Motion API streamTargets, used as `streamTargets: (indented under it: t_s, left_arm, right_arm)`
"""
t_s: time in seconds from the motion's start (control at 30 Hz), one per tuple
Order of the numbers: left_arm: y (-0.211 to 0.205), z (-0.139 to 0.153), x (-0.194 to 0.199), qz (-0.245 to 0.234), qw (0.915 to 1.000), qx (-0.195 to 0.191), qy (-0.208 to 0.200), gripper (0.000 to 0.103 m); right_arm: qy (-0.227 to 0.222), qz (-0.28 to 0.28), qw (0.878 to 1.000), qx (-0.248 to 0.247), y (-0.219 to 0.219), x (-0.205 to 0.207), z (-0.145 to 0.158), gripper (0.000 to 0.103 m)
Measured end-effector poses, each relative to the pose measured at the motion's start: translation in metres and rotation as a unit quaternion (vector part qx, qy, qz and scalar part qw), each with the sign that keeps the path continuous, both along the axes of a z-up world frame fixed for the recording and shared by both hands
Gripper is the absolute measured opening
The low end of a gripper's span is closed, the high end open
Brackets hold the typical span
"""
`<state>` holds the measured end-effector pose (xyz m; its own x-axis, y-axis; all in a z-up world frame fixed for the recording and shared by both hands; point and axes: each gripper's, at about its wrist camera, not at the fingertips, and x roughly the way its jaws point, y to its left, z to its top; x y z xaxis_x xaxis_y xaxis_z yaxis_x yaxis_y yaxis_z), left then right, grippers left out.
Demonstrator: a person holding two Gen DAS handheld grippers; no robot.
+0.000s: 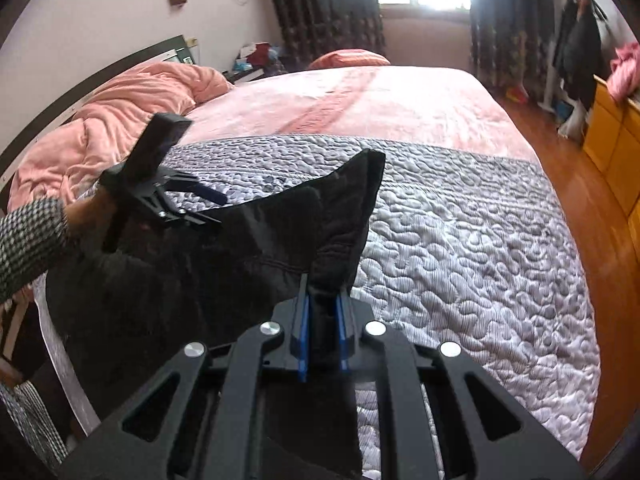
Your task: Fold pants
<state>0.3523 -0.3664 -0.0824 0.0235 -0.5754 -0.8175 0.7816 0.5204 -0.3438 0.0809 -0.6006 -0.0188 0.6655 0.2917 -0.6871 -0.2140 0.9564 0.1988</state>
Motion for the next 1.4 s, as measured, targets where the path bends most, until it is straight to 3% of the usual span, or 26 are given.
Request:
streamTargets:
  t_s: [0.1, 0.27, 0.3, 0.33, 0.37, 0.43, 0.5, 0.67, 0.83, 1.07, 1.13, 1.4]
  left_arm:
    - [-0.010, -0.007, 0.000, -0.036, 0.9988, -0.005, 0.032, 0.099]
    - [-0.015, -0.017, -0.003, -0.046, 0.9976, -0.001, 0.051, 0.097]
    - [-0.015, -0.017, -0.004, -0.044, 0.9977, -0.004, 0.052, 0.083]
    - [-0.014, -0.017, -0.005, -0.040, 0.9982, -0.001, 0.044, 0.050]
    - [-0.013, -0.019, -0.005, -0.034, 0.9987, 0.007, 0.038, 0.037]
    - [-0.008, -0.020, -0.004, -0.019, 0.9991, 0.003, 0.037, 0.019]
    - [-0.003, -0.014, -0.011, -0.004, 1.0000, 0.001, 0.009, 0.012]
    - [0.014, 0.032, -0.050, 0.040, 0.9949, -0.010, -0.092, 0.008]
    - [0.024, 0.076, -0.135, 0.068, 0.9692, 0.024, -0.236, 0.007]
    - [0.033, 0.076, -0.246, 0.052, 0.9438, 0.033, -0.325, 0.007]
    - [0.035, 0.069, -0.267, 0.049, 0.9402, 0.035, -0.335, 0.007]
    - [0.035, 0.040, -0.331, 0.059, 0.9517, 0.034, -0.299, 0.007]
  right_arm:
    - [0.002, 0.003, 1.000, -0.002, -0.001, 0.002, -0.005, 0.009]
    - [0.011, -0.006, 1.000, 0.004, -0.005, 0.006, -0.014, 0.009]
    - [0.012, -0.008, 1.000, 0.004, -0.006, 0.007, -0.016, 0.009]
    - [0.013, -0.011, 1.000, 0.004, -0.007, 0.007, -0.018, 0.009]
    - [0.013, -0.017, 1.000, 0.007, -0.009, 0.008, -0.020, 0.010]
    - [0.019, -0.030, 0.999, 0.013, -0.012, 0.009, -0.024, 0.010]
    - [0.024, -0.040, 0.999, 0.014, -0.013, 0.010, -0.028, 0.010]
    - [0.010, -0.085, 0.996, 0.021, -0.013, 0.007, -0.030, 0.010]
    - [-0.025, -0.117, 0.993, 0.011, -0.002, -0.005, -0.023, 0.010]
    - [-0.058, -0.123, 0.991, -0.003, 0.015, -0.042, -0.024, 0.012]
    - [-0.054, -0.115, 0.992, -0.005, 0.019, -0.053, -0.028, 0.013]
    - [-0.045, -0.103, 0.993, -0.040, 0.033, -0.097, -0.041, 0.020]
